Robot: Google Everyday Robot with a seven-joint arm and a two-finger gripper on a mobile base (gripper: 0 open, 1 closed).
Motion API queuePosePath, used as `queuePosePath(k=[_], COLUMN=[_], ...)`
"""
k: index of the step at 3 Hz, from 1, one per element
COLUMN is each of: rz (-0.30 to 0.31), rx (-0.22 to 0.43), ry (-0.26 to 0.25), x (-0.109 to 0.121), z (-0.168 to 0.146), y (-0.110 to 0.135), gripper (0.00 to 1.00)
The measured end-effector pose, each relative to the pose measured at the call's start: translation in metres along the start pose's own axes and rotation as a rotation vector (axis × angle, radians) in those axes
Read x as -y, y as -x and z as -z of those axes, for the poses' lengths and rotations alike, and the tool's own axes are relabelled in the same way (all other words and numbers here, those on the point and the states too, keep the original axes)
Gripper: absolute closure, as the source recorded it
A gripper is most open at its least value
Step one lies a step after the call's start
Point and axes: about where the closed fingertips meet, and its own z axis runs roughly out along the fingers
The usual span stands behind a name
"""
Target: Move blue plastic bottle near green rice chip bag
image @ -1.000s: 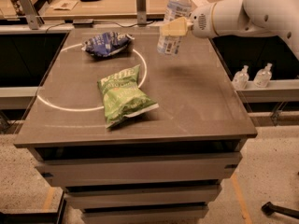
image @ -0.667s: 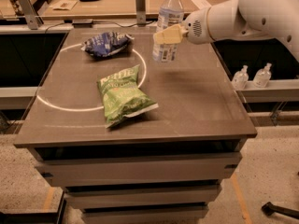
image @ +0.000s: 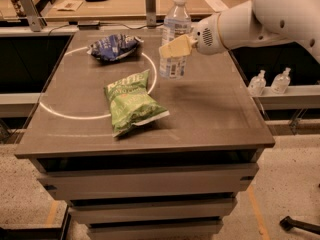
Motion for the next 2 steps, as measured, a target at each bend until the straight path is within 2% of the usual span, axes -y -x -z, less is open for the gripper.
queuePosePath(k=[2], rz=[-0.086], rx=[-0.058], ry=[0.132], x=[-0.0256], z=[-0.0041], y=[-0.0062], gripper=[1.00])
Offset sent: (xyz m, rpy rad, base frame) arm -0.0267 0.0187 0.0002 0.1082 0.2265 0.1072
